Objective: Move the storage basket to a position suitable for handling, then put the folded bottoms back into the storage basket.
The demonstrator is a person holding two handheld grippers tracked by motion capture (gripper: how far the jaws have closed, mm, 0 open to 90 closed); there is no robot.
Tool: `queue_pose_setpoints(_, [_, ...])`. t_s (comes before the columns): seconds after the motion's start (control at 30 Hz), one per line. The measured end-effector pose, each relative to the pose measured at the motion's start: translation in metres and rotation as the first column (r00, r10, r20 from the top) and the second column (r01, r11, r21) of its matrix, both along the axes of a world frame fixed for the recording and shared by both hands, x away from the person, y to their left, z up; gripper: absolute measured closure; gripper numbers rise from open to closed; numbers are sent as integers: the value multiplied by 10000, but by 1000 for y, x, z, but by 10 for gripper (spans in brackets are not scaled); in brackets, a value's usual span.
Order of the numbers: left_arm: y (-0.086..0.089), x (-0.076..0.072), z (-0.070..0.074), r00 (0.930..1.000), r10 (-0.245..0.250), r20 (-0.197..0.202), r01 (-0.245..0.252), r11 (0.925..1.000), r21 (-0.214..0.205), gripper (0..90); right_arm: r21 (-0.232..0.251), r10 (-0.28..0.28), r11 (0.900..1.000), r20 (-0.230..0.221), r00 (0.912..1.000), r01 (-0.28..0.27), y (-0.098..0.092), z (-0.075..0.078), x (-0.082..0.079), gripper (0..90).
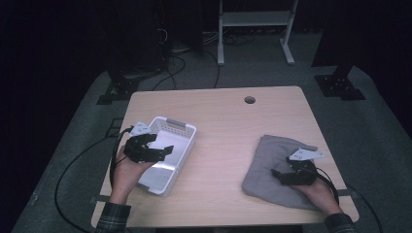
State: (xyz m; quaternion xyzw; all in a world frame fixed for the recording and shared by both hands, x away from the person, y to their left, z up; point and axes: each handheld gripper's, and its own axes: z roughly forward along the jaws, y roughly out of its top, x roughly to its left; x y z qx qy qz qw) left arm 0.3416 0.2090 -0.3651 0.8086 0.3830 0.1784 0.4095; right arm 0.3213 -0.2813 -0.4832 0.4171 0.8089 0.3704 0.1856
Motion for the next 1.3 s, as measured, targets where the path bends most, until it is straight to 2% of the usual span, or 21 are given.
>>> queue_pose_setpoints(0.1, [-19,-4,-1,9989,-457,36,457,9989,-98,142,17,6,10000,8,10000,-6,3,0,2,190])
queue_pose_setpoints(0.2, [-36,-9,-2,9961,-881,76,881,9961,-26,95,-10,30,10000,3,10000,-30,9,0,5,190])
queue_pose_setpoints(0.37, [-67,-21,-6,9879,-1536,190,1535,9881,58,72,-29,144,9999,31,9999,-143,21,0,10,190])
queue_pose_setpoints(0.53, [-100,-34,-15,9726,-2323,105,2319,9722,314,26,-53,252,9997,38,9997,-252,31,0,12,190])
queue_pose_setpoints(0.7, [-122,-44,-26,9612,-2756,100,2751,9609,323,14,-38,362,9993,23,9993,-362,38,0,15,190])
queue_pose_setpoints(0.77, [-127,-47,-31,9564,-2921,19,2919,9560,289,10,-42,413,9991,48,9991,-413,42,0,17,190])
queue_pose_setpoints(0.87, [-136,-51,-40,9517,-3070,-43,3068,9507,453,10,-31,459,9989,24,9989,-459,48,0,19,191])
queue_pose_setpoints(0.93, [-140,-53,-45,9520,-3060,-62,3059,9506,520,10,-53,552,9985,37,9985,-552,52,1,20,191])
queue_pose_setpoints(1.13, [-147,-53,-67,9468,-3211,-228,3218,9418,975,10,-71,809,9967,51,9967,-808,63,1,23,192])
queue_pose_setpoints(1.23, [-149,-51,-74,9484,-3166,-192,3165,9402,1257,6,-50,922,9957,58,9957,-922,69,1,23,193])
queue_pose_setpoints(1.3, [-149,-50,-79,9459,-3234,-268,3242,9380,1225,0,-55,983,9951,61,9951,-982,75,1,23,193])
